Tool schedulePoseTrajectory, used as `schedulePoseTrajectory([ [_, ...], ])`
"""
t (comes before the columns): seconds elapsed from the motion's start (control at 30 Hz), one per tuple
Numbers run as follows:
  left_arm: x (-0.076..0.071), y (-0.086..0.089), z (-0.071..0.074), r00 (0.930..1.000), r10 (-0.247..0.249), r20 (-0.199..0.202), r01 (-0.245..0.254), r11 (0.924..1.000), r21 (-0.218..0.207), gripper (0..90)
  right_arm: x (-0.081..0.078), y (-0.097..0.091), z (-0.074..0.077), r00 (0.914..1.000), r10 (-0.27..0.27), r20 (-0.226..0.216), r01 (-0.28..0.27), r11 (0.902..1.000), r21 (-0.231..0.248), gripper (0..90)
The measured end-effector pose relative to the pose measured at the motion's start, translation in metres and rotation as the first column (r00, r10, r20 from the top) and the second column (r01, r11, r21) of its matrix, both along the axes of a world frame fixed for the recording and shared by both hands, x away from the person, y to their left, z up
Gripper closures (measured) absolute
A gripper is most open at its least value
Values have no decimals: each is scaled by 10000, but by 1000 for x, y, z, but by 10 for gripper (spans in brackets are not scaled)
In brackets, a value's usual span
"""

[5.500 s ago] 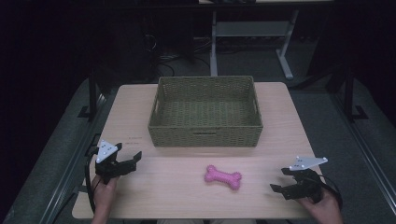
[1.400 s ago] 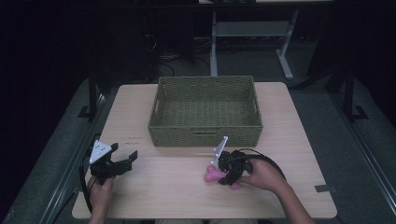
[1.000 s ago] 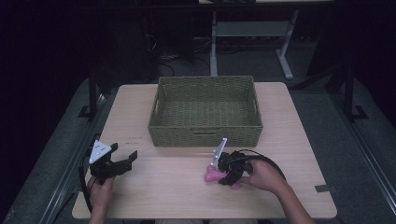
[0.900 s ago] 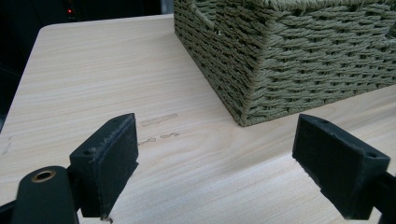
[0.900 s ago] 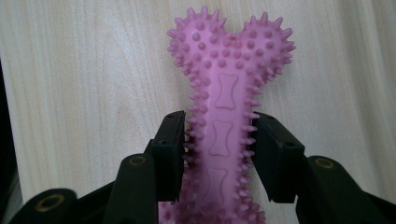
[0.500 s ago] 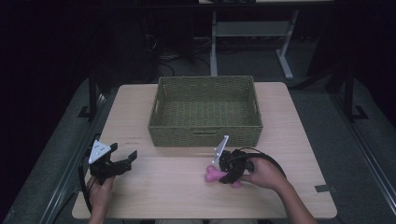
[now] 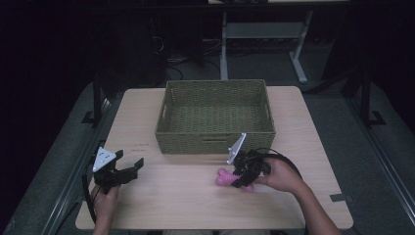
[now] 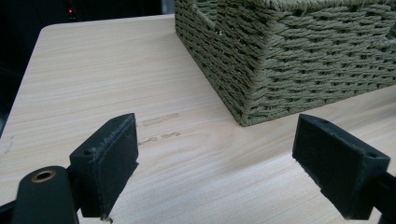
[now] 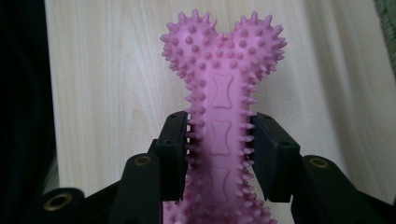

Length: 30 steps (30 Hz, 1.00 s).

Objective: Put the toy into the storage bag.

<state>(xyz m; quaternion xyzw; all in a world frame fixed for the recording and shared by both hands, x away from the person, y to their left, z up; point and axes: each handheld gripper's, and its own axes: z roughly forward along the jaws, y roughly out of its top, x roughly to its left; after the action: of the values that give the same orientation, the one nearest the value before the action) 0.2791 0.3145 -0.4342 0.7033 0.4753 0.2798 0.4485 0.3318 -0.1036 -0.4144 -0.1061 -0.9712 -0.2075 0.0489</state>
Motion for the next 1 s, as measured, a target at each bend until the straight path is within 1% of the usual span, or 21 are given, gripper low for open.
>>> schedulePoseTrajectory([
  [0.03,0,0,0,10000,2,-8,-2,10000,11,139,1,-1,2,10000,-33,-58,33,10000,64,581],
  [0.07,0,0,0,10000,11,-6,-11,10000,0,139,3,-1,4,10000,5,-23,-5,9999,117,580],
  [0.13,0,0,0,10000,1,-6,-1,10000,8,138,6,-2,8,10000,-10,-30,11,9999,115,580],
  [0.23,0,1,0,10000,1,-11,-1,10000,28,139,11,-4,17,9999,5,-117,-1,9994,337,581],
  [0.5,0,1,0,10000,-4,-14,4,10000,24,139,21,-5,36,9999,128,-71,-123,9979,639,581],
  [0.73,0,1,0,10000,12,-18,-12,10000,20,138,32,-5,47,9997,197,-148,-185,9970,747,581],
  [0.8,0,1,0,10000,28,-16,-28,10000,8,139,33,-4,49,9997,213,-123,-204,9974,686,581],
  [0.87,0,2,0,10000,37,-18,-37,10000,-8,139,35,-5,51,9996,223,-187,-207,9965,815,581],
  [1.0,0,1,0,10000,22,-18,-22,10000,9,139,39,-4,55,9995,250,-180,-236,9968,761,581],
])
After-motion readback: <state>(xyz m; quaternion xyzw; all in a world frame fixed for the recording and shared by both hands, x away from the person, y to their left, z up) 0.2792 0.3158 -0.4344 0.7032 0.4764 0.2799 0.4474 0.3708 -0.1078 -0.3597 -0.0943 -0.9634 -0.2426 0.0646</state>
